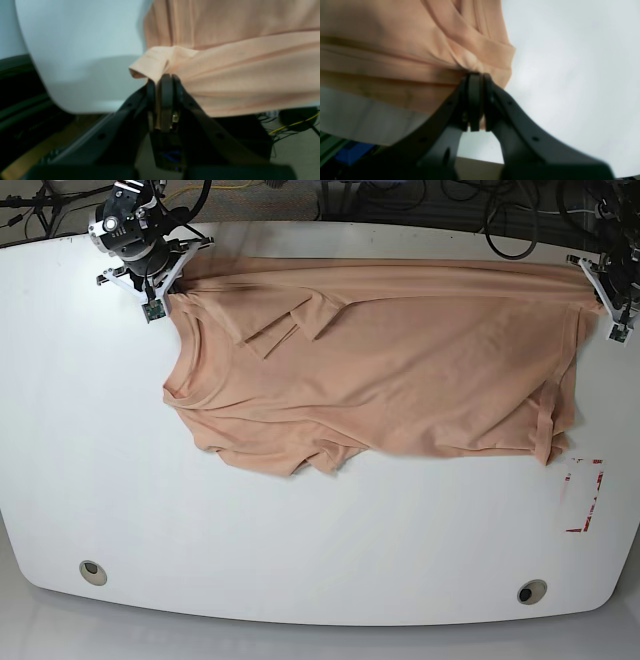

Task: Fold the T-shirt properly
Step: 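Release the shirt with the left gripper and lower it onto the shirt edge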

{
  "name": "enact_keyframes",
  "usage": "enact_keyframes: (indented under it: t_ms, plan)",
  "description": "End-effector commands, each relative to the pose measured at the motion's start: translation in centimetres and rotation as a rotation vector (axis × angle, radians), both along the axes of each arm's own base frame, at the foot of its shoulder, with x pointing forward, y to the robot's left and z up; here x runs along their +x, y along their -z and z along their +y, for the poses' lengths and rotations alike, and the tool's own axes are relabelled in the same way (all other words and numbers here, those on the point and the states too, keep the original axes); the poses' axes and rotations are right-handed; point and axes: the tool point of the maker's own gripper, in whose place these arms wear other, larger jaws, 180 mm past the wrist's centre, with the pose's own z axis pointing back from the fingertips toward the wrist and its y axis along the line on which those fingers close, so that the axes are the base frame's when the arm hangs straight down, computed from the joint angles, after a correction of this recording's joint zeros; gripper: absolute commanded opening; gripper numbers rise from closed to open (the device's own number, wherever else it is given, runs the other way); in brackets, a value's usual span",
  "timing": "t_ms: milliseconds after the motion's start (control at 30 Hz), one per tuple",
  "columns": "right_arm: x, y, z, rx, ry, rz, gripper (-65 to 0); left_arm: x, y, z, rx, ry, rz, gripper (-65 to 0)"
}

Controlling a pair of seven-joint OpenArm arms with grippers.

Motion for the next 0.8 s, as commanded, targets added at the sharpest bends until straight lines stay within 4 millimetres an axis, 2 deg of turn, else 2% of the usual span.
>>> enact_keyframes:
  t_ms: [0, 333, 500, 600, 767]
  plan:
    - [0.2, -0.5, -0.8, -0.033, 0.007, -0.011, -63.1, -0.1, -0.6, 0.8, 0.047, -0.001, 0.006, -65.0]
    - [0.5, -0.6, -0.8, -0.034, 0.009, -0.017, -63.1, 3.7, -1.3, -0.8, 0.032, 0.056, -0.064, -65.0]
    - [1.2, -0.8, -0.9, -0.034, 0.013, -0.035, -63.1, 6.3, -1.9, -2.5, 0.015, 0.11, -0.108, -65.0]
    - [1.3, -0.8, -0.8, -0.032, 0.012, -0.035, -63.1, 7.0, -1.9, -3.2, 0.019, 0.137, -0.109, -65.0]
    - [1.7, -0.5, -0.8, -0.025, 0.019, -0.035, -63.1, 7.7, -2.0, -2.7, 0.097, 0.154, -0.085, -65.0]
